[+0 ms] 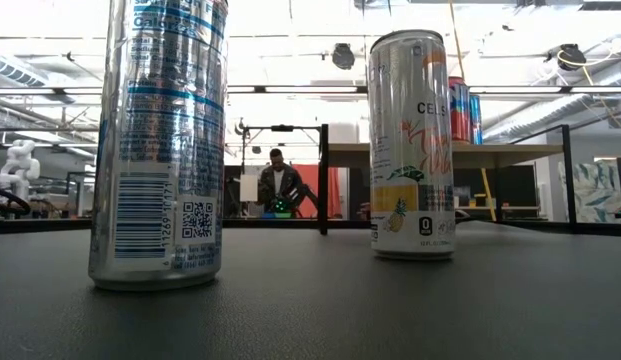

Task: Place canned beverage on shelf
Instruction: Put the bottom blue soda can on the shelf aligned with the other blue soda can

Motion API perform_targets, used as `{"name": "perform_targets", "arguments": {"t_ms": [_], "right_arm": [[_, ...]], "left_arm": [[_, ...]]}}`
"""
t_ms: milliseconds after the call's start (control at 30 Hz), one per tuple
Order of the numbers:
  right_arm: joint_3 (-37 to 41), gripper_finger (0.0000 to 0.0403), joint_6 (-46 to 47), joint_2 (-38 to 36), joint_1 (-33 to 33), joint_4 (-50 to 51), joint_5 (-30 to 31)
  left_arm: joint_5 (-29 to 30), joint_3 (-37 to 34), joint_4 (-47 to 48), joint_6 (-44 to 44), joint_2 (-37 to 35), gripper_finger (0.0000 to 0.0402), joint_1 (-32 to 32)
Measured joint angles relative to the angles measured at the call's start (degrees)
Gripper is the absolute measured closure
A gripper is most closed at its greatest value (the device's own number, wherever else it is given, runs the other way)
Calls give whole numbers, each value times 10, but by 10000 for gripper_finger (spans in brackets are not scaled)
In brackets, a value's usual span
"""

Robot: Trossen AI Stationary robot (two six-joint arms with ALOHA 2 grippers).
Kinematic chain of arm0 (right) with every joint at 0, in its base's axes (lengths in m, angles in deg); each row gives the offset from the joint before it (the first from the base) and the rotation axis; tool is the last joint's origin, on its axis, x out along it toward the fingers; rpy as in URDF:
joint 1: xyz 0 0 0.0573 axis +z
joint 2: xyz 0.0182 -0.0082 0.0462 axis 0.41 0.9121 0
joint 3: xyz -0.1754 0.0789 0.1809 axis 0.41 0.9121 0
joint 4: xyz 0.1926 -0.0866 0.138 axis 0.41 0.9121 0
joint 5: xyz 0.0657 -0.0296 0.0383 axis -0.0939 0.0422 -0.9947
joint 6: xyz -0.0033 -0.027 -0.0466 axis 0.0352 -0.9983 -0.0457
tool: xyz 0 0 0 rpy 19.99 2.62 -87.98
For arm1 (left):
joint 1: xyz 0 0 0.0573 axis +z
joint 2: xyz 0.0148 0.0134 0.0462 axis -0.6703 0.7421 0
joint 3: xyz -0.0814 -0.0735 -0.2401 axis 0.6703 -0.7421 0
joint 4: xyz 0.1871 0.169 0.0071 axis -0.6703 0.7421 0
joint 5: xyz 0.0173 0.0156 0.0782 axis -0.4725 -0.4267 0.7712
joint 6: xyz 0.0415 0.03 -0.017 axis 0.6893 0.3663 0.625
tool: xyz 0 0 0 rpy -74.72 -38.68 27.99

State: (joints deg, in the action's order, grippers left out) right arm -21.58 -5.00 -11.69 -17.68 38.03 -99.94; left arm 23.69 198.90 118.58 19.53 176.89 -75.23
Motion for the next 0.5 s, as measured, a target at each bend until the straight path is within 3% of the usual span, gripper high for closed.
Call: {"name": "perform_targets", "arguments": {"t_ms": [167,267,500], "right_arm": [[0,403,-6,0,0,0,1],[0,403,-2,1,0,-2,0],[0,403,-3,2,0,-1,0]], "left_arm": [[-19,0,31,-28,0,126,0],[-47,0,50,-45,0,98,-3],[-47,0,55,-41,10,27,-32]]}}
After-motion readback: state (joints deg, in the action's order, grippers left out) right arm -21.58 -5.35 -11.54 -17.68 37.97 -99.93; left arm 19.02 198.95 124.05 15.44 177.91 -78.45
